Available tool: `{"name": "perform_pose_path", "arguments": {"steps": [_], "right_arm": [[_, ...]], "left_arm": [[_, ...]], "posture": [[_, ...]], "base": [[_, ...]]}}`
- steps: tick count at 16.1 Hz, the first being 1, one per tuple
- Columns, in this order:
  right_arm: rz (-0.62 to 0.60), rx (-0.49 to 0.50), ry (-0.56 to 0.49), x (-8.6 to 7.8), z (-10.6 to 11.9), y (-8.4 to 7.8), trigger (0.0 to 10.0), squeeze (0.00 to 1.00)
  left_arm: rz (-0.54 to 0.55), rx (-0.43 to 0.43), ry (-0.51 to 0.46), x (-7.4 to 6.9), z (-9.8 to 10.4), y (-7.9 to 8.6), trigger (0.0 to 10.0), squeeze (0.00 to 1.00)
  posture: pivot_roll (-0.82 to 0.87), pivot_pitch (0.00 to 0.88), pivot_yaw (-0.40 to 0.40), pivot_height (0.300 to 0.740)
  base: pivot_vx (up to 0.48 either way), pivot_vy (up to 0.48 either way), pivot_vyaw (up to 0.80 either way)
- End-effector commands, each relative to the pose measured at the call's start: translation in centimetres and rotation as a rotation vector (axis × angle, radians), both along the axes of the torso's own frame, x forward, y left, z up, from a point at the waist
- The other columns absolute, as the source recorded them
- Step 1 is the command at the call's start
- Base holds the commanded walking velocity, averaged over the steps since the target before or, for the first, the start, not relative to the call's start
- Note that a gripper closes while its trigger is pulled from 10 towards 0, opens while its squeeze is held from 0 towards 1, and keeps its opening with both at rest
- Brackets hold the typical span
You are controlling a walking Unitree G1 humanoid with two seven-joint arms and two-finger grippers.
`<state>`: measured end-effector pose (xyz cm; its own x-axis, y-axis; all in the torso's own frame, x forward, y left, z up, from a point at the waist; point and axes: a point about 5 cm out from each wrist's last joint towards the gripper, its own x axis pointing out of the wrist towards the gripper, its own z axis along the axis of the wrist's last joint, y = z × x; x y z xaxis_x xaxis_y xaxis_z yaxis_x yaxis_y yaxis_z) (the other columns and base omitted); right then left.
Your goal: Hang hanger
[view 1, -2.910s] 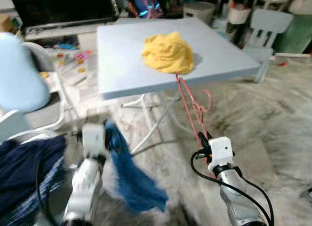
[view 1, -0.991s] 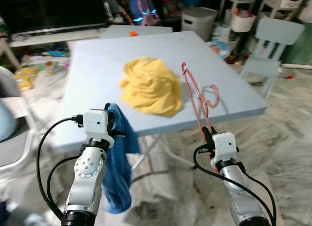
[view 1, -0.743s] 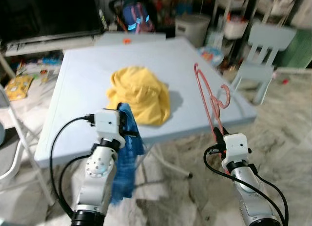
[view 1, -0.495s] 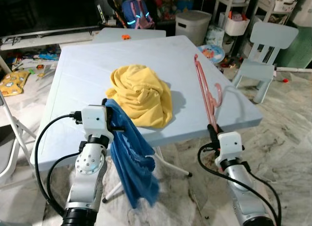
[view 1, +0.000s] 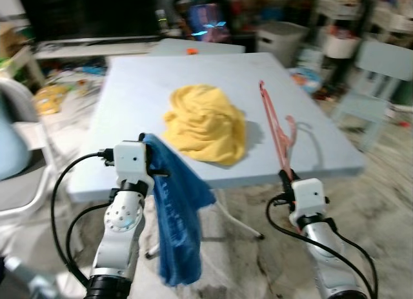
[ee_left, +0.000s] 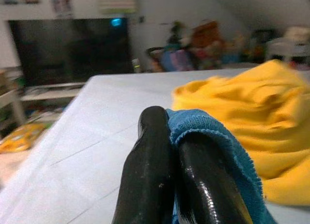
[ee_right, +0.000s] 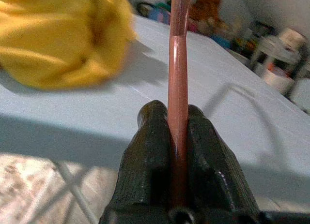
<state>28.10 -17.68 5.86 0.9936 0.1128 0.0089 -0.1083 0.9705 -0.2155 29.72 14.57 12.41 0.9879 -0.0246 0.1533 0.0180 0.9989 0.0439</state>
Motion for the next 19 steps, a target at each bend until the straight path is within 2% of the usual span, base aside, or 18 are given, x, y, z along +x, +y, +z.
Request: {"name": "perform_pose_path", "arguments": {"steps": [1,6,8,9,10,11,14,15,16,17,18,19], "right_arm": [[0.006,-0.006,0.053,-0.3,-0.9,0.2,10.0,0.00],[-0.006,0.012,0.056,-0.3,-0.9,0.0,10.0,0.00],[-0.012,0.017,0.052,-0.4,-0.8,-0.1,10.0,0.00],[-0.012,0.019,0.055,-0.4,-0.8,-0.2,10.0,0.00],[-0.011,0.018,0.062,-0.6,-1.0,-0.3,10.0,0.00],[-0.010,0.016,0.065,-0.7,-1.0,-0.3,10.0,0.00],[-0.015,0.016,0.068,-1.0,-1.0,-0.6,10.0,0.00],[-0.022,0.015,0.069,-1.3,-1.1,-0.7,10.0,0.00],[-0.029,0.013,0.070,-1.6,-1.1,-0.9,10.0,0.00],[-0.038,0.010,0.069,-1.9,-1.1,-1.1,10.0,0.00],[-0.043,0.007,0.068,-2.1,-1.1,-1.3,10.0,0.00],[-0.047,0.006,0.069,-2.2,-1.1,-1.4,10.0,0.00]], "left_arm": [[0.011,0.000,-0.009,0.2,0.4,0.0,10.0,0.00],[0.003,0.022,-0.010,0.7,0.8,1.0,10.0,0.00],[-0.021,0.051,-0.028,2.1,2.0,2.1,10.0,0.00],[-0.038,0.079,-0.046,3.5,3.1,2.8,10.0,0.00],[-0.069,0.121,-0.048,5.9,5.0,3.6,10.0,0.00],[-0.076,0.170,-0.066,7.4,6.6,4.0,10.0,0.00],[-0.057,0.271,-0.091,9.7,10.2,4.6,10.0,0.00],[0.022,0.358,-0.132,11.0,13.7,5.6,10.0,0.00],[0.119,0.397,-0.170,11.4,16.8,6.8,10.0,0.00],[0.315,0.437,-0.205,11.4,20.0,8.5,10.0,0.00],[0.392,0.447,-0.247,11.2,22.0,9.1,10.0,0.00],[0.469,0.488,-0.330,10.7,24.5,9.5,10.0,0.00]], "posture": [[0.05,0.004,0.000,0.740],[0.05,0.010,0.003,0.740],[0.05,0.018,0.001,0.740],[0.04,0.026,-0.002,0.740],[0.04,0.033,-0.002,0.740],[0.04,0.038,-0.002,0.740],[0.02,0.053,0.001,0.740],[0.00,0.060,0.005,0.740],[-0.01,0.064,0.007,0.740],[-0.03,0.065,0.009,0.740],[-0.03,0.067,0.010,0.740],[-0.04,0.068,0.011,0.740]], "base": [[0.000,0.000,0.00],[0.000,0.000,0.00],[0.000,0.000,0.00],[0.000,0.000,0.00],[0.000,0.000,0.00],[0.000,0.000,0.00],[0.000,0.000,0.00],[0.000,0.000,0.00],[0.000,0.000,0.00],[0.000,0.000,0.00],[0.000,0.000,0.00],[0.000,0.000,0.00]]}}
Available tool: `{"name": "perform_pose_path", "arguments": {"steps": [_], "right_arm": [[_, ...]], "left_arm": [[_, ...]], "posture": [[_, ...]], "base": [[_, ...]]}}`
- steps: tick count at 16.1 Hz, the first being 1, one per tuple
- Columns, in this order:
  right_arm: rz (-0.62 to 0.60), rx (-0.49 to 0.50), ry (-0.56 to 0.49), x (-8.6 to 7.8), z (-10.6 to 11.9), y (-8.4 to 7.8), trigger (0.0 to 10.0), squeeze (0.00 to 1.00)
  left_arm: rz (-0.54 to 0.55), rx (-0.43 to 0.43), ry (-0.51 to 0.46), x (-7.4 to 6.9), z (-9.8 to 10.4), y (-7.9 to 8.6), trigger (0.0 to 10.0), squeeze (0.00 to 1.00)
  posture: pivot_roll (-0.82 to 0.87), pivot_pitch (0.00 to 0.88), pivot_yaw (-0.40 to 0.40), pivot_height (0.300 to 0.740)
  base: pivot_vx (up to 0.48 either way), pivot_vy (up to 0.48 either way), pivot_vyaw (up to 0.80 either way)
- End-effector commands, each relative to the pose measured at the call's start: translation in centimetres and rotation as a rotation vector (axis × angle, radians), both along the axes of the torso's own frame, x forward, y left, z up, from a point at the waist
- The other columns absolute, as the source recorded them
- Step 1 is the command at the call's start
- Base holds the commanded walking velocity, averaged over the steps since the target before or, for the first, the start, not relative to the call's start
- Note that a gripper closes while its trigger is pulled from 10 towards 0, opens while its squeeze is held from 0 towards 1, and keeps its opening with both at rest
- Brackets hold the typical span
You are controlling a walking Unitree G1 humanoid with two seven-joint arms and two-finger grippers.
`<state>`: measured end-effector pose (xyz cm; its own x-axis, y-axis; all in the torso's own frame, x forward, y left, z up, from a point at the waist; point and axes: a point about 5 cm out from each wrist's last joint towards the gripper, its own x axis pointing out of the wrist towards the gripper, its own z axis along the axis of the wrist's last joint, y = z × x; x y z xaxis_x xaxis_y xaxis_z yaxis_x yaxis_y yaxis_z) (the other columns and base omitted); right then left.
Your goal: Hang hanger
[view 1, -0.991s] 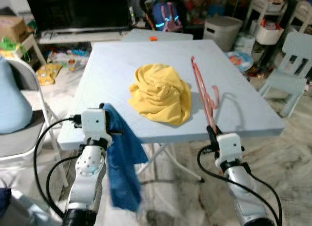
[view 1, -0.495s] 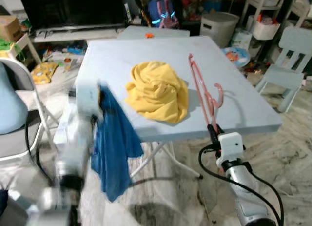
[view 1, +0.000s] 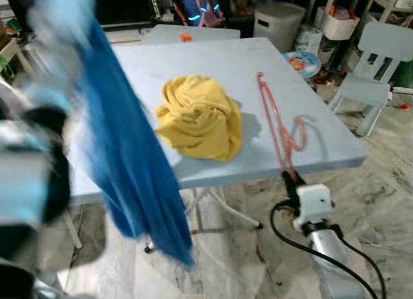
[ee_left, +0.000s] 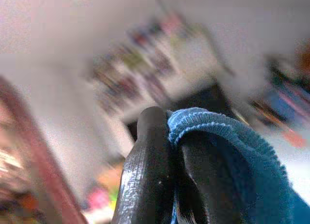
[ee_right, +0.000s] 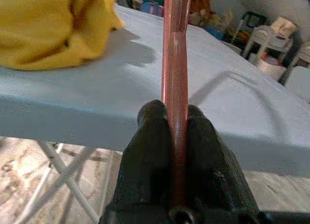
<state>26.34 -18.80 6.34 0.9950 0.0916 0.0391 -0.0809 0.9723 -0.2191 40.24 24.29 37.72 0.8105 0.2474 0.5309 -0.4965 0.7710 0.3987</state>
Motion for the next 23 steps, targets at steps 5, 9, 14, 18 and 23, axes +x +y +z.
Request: {"name": "perform_pose_path", "arguments": {"steps": [5,9,14,18,23], "right_arm": [[-0.045,0.001,0.098,-1.1,-1.2,-0.9,10.0,0.00],[-0.014,-0.003,0.116,-1.4,-1.2,-0.5,10.0,0.00],[0.016,-0.016,0.133,-1.2,-1.1,-0.5,10.0,0.00],[0.028,-0.007,0.142,-0.9,-1.2,0.0,10.0,0.00],[0.045,0.017,0.154,-0.8,-1.8,1.4,10.0,0.00]], "left_arm": [[-0.237,0.000,-0.100,-0.2,2.6,-2.8,10.0,0.00],[-0.383,-0.201,0.279,0.9,-14.0,-4.8,10.0,0.00],[-0.425,-0.357,0.481,-2.3,-24.1,-4.6,10.0,0.75],[-0.467,-0.419,0.457,-3.5,-25.1,-3.9,10.0,1.00],[-0.459,-0.471,0.355,-6.7,-25.7,-4.2,10.0,1.00]], "posture": [[-0.07,0.092,0.013,0.740],[-0.07,0.096,-0.005,0.740],[-0.06,0.096,-0.019,0.740],[-0.02,0.096,-0.014,0.740],[0.02,0.092,0.003,0.740]], "base": [[0.000,0.000,0.00],[0.000,0.000,0.00],[0.000,0.000,0.00],[0.000,0.000,0.00],[0.000,0.000,0.00]]}}
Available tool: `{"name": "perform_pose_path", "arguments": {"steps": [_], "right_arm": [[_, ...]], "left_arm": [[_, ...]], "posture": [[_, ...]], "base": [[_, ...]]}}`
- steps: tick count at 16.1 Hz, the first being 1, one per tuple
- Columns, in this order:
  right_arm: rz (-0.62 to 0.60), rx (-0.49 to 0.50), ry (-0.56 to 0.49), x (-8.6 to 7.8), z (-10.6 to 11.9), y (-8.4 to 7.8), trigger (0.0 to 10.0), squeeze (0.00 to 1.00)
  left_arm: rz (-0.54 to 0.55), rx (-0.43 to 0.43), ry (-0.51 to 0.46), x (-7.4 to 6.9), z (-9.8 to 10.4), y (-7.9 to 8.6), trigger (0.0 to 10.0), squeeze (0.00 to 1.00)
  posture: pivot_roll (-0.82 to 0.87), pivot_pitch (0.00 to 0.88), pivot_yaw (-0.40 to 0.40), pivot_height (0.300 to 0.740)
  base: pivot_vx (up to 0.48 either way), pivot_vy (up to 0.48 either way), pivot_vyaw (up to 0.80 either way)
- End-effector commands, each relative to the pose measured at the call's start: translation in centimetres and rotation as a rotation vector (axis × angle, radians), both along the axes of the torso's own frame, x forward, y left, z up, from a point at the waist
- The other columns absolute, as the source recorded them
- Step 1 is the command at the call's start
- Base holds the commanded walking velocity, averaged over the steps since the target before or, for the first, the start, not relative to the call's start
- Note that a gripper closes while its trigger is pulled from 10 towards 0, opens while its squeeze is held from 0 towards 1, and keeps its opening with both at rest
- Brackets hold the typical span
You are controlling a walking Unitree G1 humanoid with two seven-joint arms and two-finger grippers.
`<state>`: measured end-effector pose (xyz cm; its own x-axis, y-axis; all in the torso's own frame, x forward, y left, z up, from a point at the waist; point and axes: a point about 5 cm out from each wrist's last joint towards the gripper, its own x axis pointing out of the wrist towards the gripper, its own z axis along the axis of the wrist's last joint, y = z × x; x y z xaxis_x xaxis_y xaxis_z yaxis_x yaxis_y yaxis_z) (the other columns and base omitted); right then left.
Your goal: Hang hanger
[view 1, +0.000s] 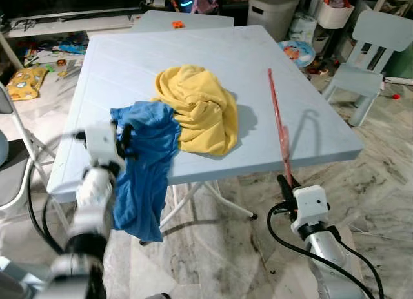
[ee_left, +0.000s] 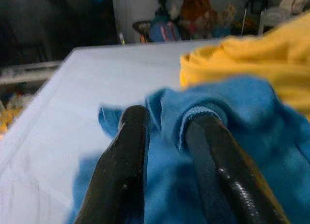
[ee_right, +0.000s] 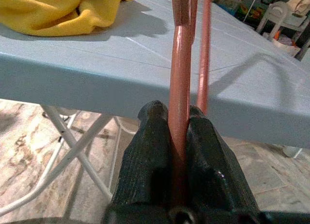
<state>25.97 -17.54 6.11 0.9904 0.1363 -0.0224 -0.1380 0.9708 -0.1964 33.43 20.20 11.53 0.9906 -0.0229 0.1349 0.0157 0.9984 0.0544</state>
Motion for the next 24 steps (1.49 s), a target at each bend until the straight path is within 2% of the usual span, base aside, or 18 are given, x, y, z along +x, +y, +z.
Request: {"name": "perform_pose_path", "arguments": {"steps": [1,3,6,9,11,14,15,17,18,19,20,21,22,24], "right_arm": [[0.002,-0.001,0.093,-0.4,-1.7,0.2,10.0,0.00],[0.008,0.000,0.095,-0.2,-1.8,0.5,10.0,0.00],[-0.001,-0.004,0.093,0.0,-1.8,0.2,10.0,0.00],[-0.008,-0.006,0.096,-0.1,-2.0,0.1,10.0,0.00],[-0.004,-0.009,0.106,-0.3,-2.3,0.4,10.0,0.00],[-0.005,-0.003,0.100,0.0,-2.2,0.7,10.0,0.00],[-0.005,-0.006,0.101,0.0,-2.3,0.7,10.0,0.00],[-0.004,-0.007,0.101,0.0,-2.4,0.7,10.0,0.00],[-0.008,-0.008,0.103,0.0,-2.4,0.6,10.0,0.00],[-0.010,-0.008,0.104,0.0,-2.4,0.6,10.0,0.00],[-0.011,-0.008,0.104,0.1,-2.5,0.6,10.0,0.00],[-0.015,-0.009,0.103,0.1,-2.5,0.6,10.0,0.00],[-0.016,-0.009,0.103,0.1,-2.5,0.6,10.0,0.00],[-0.024,-0.011,0.103,0.0,-2.5,0.4,10.0,0.00]], "left_arm": [[0.006,-0.013,0.004,-0.3,0.3,-0.3,10.0,1.00],[0.024,-0.052,0.036,-1.2,0.2,-1.4,10.0,1.00],[0.073,-0.109,0.082,-2.7,0.0,-2.2,10.0,1.00],[0.120,-0.118,0.106,-4.1,0.0,-2.6,10.0,1.00],[0.109,-0.119,0.125,-5.3,-0.1,-3.5,10.0,1.00],[0.135,-0.157,0.180,-5.9,-0.7,-3.2,10.0,1.00],[0.169,-0.197,0.200,-5.8,-0.7,-2.9,10.0,1.00],[0.174,-0.185,0.209,-5.9,-0.5,-2.7,10.0,1.00],[0.180,-0.191,0.243,-5.9,-1.0,-2.5,10.0,1.00],[0.197,-0.206,0.299,-5.8,-1.8,-2.4,10.0,0.54],[0.185,-0.231,0.330,-5.8,-2.2,-2.5,10.0,0.54],[0.159,-0.266,0.387,-5.8,-3.1,-2.8,8.8,0.00],[0.159,-0.268,0.401,-5.8,-3.3,-2.8,5.0,0.00],[0.158,-0.266,0.458,-5.9,-4.0,-3.0,0.0,0.00]], "posture": [[0.03,0.091,0.003,0.740],[0.03,0.088,0.004,0.740],[0.03,0.087,0.010,0.740],[0.03,0.087,0.014,0.740],[0.04,0.085,0.019,0.740],[0.04,0.085,0.022,0.740],[0.04,0.084,0.025,0.740],[0.04,0.083,0.027,0.740],[0.04,0.081,0.030,0.740],[0.04,0.079,0.032,0.740],[0.04,0.079,0.033,0.740],[0.04,0.076,0.036,0.740],[0.04,0.075,0.037,0.740],[0.03,0.076,0.041,0.740]], "base": [[0.000,0.000,0.00],[0.000,0.000,0.00],[0.000,0.000,0.00],[0.000,0.000,0.00],[0.000,0.000,0.00],[0.000,0.000,0.00],[0.000,0.000,0.00],[0.000,0.000,0.00],[0.000,0.000,0.00],[0.000,0.000,0.00],[0.000,0.000,0.00],[0.000,0.000,0.00],[0.000,0.000,0.00],[0.000,0.000,0.00]]}}
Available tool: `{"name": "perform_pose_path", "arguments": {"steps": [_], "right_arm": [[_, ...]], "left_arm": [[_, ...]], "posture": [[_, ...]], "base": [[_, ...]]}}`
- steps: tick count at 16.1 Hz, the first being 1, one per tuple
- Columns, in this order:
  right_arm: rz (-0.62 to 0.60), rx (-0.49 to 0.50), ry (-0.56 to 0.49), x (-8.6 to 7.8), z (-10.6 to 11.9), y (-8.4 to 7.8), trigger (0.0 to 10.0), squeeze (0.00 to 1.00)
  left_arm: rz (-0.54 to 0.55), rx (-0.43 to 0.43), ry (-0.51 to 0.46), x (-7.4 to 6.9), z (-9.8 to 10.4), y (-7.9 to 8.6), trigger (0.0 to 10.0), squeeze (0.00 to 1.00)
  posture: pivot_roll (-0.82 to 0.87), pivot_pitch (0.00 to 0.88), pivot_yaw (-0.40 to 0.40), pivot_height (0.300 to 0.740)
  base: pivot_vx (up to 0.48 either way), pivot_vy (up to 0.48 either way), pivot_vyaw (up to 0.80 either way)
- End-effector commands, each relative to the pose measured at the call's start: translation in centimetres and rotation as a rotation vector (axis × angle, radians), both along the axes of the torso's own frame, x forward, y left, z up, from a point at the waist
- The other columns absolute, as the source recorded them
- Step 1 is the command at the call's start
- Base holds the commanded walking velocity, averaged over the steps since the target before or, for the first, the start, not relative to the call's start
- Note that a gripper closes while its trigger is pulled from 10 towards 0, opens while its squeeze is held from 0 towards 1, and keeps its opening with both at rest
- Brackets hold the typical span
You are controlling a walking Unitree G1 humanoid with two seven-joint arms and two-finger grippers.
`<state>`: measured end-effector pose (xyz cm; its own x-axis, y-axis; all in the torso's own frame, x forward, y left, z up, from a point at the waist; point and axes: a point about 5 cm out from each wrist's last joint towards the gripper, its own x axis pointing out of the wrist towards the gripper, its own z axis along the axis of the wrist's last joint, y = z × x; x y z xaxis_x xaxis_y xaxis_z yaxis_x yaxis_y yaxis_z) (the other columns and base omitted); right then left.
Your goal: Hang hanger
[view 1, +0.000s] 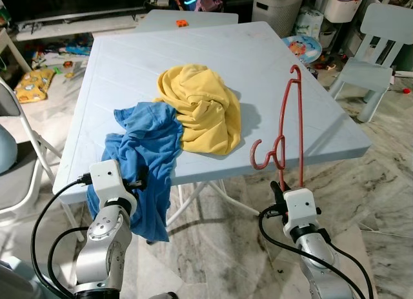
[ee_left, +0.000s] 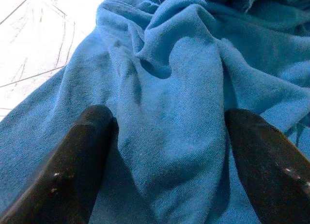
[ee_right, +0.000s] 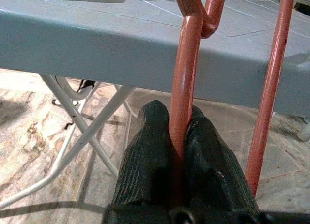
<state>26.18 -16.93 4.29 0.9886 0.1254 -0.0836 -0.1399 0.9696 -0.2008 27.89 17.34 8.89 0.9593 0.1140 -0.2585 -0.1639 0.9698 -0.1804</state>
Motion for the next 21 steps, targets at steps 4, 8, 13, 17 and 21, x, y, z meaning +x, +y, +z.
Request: {"name": "perform_pose_path", "arguments": {"steps": [4,8,13,17,21], "right_arm": [[-0.015,0.000,0.048,-0.34,-0.85,-0.27,10.0,0.00],[-0.016,-0.002,0.046,-0.18,-0.83,-0.23,10.0,0.00],[-0.018,-0.004,0.046,-0.11,-0.81,-0.30,10.0,0.00],[-0.007,0.001,0.048,0.00,-0.74,-0.13,10.0,0.00],[-0.009,-0.008,0.052,-0.12,-0.80,-0.47,10.0,0.00]], "left_arm": [[-0.019,-0.010,0.070,-0.05,-1.09,-0.44,0.0,0.00],[-0.010,-0.016,0.083,0.11,-1.21,-0.43,0.0,0.00],[-0.010,-0.043,0.104,0.29,-1.40,-0.77,0.0,0.00],[-0.007,-0.019,0.099,0.31,-1.42,-0.45,0.0,0.00],[-0.014,-0.007,0.095,0.36,-1.52,-0.58,0.0,0.00]], "posture": [[0.03,0.073,0.042,0.740],[0.02,0.071,0.043,0.740],[0.02,0.074,0.041,0.740],[0.02,0.077,0.034,0.740],[0.02,0.076,0.032,0.740]], "base": [[0.000,0.000,0.00],[0.000,0.000,0.00],[0.000,0.000,0.00],[0.000,0.000,0.00],[0.000,0.000,0.00]]}}
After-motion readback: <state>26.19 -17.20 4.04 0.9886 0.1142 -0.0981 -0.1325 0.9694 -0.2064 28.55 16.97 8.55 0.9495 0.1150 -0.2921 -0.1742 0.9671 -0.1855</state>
